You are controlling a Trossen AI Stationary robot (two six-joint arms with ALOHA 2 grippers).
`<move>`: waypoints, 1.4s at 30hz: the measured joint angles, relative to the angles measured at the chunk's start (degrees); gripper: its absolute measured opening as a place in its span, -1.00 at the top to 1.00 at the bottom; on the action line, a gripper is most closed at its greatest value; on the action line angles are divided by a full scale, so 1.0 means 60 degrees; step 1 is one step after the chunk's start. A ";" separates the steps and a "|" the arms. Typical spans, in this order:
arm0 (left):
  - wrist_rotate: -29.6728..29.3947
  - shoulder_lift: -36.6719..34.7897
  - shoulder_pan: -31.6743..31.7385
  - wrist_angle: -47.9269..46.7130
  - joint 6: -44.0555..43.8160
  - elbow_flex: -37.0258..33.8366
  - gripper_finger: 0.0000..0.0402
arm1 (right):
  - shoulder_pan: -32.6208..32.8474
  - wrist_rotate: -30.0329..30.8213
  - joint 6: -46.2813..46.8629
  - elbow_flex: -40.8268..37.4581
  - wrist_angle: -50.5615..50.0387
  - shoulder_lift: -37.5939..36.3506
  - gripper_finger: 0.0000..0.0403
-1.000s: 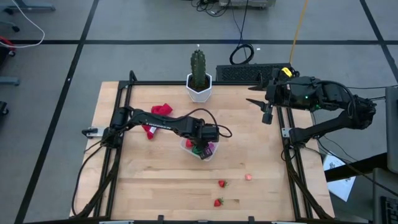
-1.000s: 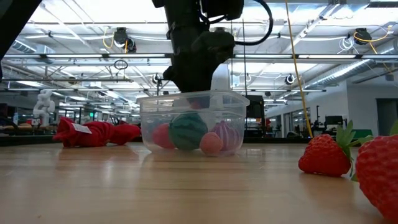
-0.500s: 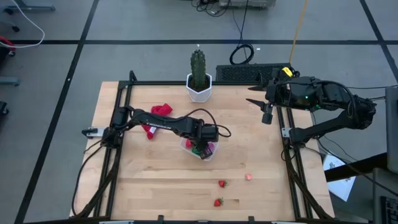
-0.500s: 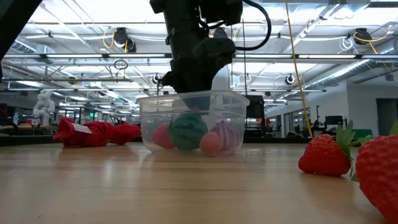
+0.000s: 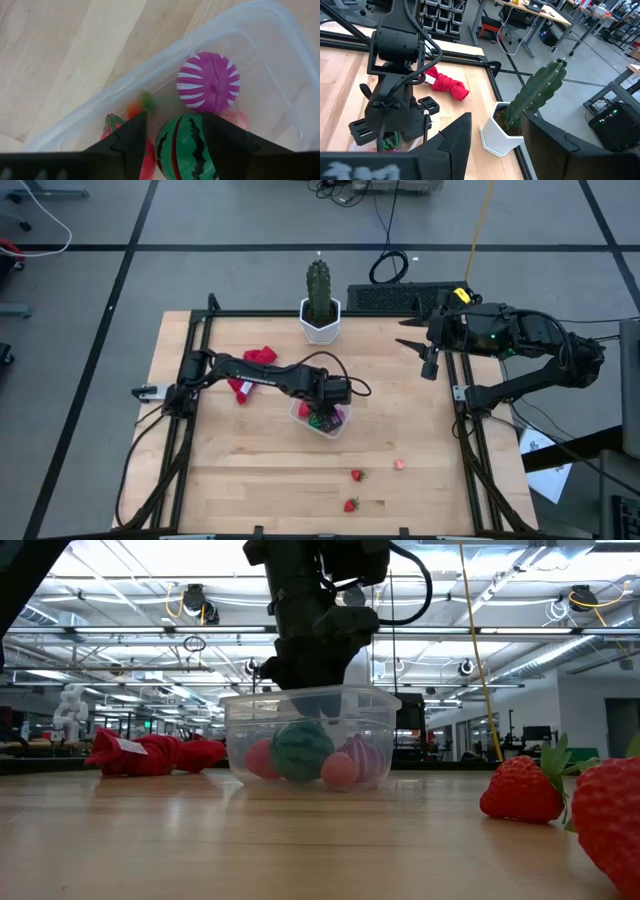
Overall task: Pick and placing Produce into tupperware
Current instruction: Put the pink peach into the transparent container
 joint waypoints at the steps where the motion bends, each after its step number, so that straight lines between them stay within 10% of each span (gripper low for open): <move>1: 0.0000 0.0000 -0.0004 0.0000 0.0000 0.0004 0.02 | 0.0000 -0.0001 0.0000 0.0000 0.0001 0.0000 0.18; 15: -0.0327 -0.1961 -0.0291 -0.0703 -0.0012 0.0345 -0.07 | 0.0004 -0.0133 0.0361 -0.0035 -0.0294 0.0021 0.18; 22: -0.2284 -0.4469 -0.1186 -0.2153 -0.1395 0.0372 -0.07 | 0.0474 -0.3776 0.1419 -0.1078 -0.0386 0.0417 0.18; 27: -0.3278 -0.5492 -0.1758 -0.3786 -0.3288 0.0372 -0.08 | 0.1535 -0.4490 0.1820 -0.2118 -0.0302 0.1079 0.18; 42: -0.3612 -0.5340 -0.2679 -0.5493 -0.5198 0.0006 -0.06 | 0.3526 -0.4507 0.4281 -0.2368 0.0547 0.2042 0.18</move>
